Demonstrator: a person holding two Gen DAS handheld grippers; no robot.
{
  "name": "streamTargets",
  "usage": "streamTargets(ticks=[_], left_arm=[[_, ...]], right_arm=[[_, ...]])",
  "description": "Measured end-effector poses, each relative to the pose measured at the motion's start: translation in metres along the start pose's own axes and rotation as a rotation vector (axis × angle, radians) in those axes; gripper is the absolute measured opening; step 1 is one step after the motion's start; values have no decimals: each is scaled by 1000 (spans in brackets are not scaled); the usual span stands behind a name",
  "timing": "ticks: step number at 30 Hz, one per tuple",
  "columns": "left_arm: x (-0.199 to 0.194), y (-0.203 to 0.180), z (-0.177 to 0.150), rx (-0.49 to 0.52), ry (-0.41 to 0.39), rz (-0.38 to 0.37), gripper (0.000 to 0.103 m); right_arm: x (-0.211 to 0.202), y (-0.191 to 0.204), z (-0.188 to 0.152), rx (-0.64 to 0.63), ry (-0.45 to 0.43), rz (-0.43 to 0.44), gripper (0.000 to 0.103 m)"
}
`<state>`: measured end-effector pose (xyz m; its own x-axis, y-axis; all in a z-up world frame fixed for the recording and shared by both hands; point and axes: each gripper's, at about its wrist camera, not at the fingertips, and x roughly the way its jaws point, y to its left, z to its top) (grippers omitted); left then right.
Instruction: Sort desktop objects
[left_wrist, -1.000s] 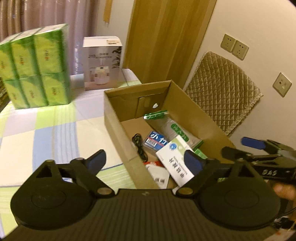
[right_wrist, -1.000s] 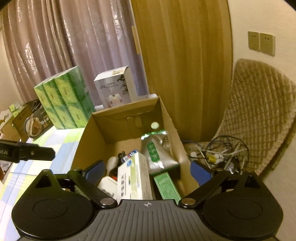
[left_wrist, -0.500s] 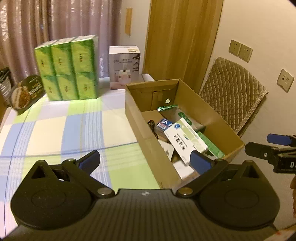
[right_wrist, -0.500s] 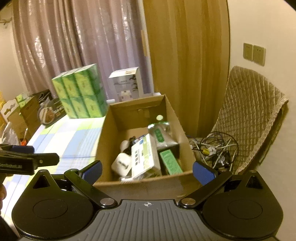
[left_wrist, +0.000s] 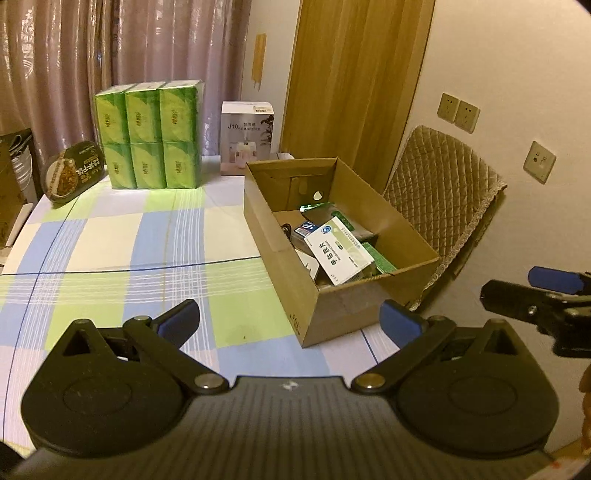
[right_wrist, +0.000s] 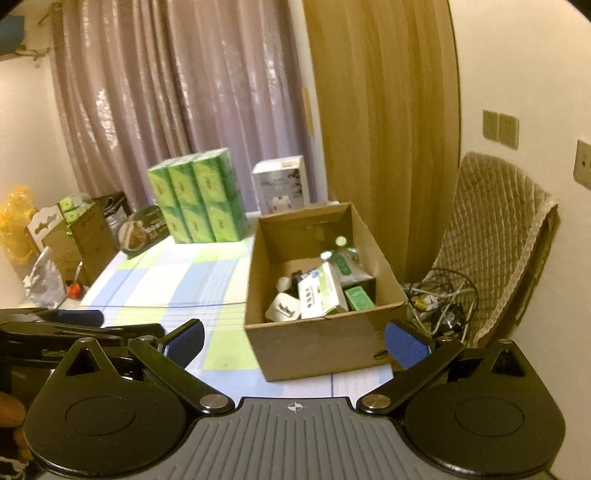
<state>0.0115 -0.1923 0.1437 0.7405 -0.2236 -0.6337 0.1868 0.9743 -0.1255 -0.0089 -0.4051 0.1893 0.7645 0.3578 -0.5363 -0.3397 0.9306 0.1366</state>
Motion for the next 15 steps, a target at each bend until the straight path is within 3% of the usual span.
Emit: streamTargets(ticks=[15], left_arm=[[-37,21,-40,-55,-25,51,102]], right_arm=[[-23,27,-37,-41,46,-23,101]])
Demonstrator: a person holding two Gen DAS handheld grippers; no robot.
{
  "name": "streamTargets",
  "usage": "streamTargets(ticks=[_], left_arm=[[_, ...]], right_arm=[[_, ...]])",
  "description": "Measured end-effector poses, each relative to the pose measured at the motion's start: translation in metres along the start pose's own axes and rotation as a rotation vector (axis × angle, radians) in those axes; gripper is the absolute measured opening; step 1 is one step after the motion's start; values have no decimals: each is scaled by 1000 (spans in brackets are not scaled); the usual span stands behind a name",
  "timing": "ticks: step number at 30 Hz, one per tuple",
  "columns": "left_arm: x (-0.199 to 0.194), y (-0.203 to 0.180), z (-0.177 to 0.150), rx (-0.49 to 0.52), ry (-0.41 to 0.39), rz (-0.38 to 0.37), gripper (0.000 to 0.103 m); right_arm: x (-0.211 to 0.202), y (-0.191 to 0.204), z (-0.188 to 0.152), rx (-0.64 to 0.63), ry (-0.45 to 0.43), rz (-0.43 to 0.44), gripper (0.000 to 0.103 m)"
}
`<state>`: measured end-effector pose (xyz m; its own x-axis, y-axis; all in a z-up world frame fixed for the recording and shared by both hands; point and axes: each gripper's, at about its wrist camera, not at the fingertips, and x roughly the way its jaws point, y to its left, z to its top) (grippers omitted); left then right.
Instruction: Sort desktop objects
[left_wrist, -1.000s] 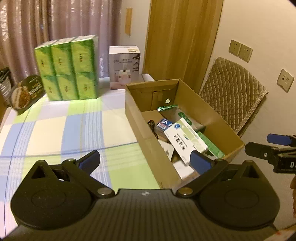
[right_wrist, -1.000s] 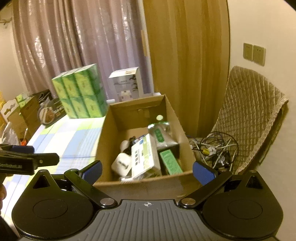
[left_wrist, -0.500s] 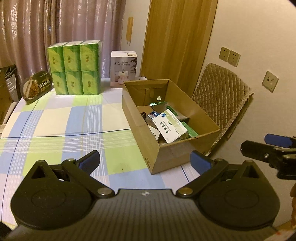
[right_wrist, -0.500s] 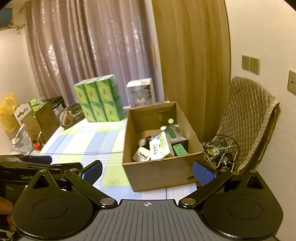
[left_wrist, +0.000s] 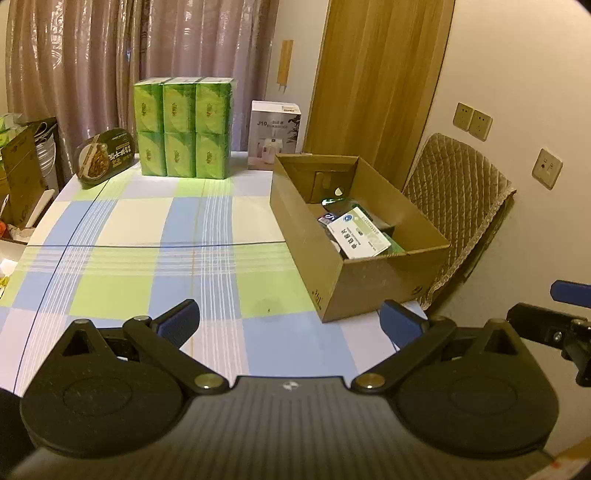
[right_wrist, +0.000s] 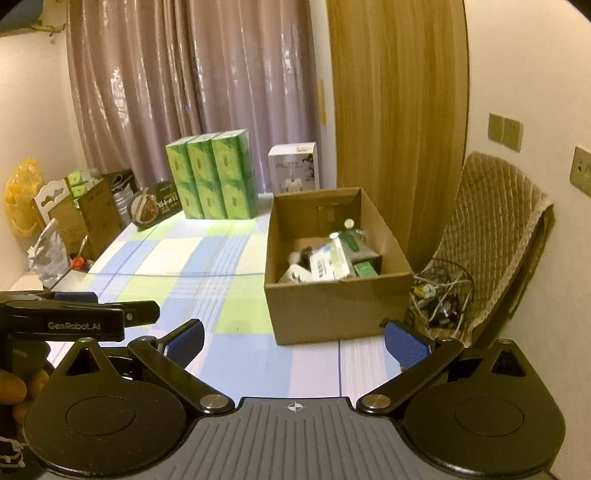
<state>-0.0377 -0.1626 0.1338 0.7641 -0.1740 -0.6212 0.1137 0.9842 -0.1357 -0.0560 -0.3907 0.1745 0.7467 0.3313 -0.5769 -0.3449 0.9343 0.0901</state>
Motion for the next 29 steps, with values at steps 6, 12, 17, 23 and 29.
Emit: streamTargets(ticks=[6,12,17,23,29], left_arm=[[-4,-2,-10,18,-8,3,102],[-1,-6,-16,37,6,4,102],[1,-6,-19,43,10,6,102],[2,-6,-21,45,13,1,102],[2,-8,-25,52,5,-12,102]], right_arm=[[4,4,-8,-13,23,-17,101],[7,5,-14,-23,30,-44,101],[8,4,-15,-14,32,-41,101],[10,4,-17,-13,36,-33,101],[12,4,-19,-11,41,-34,101]])
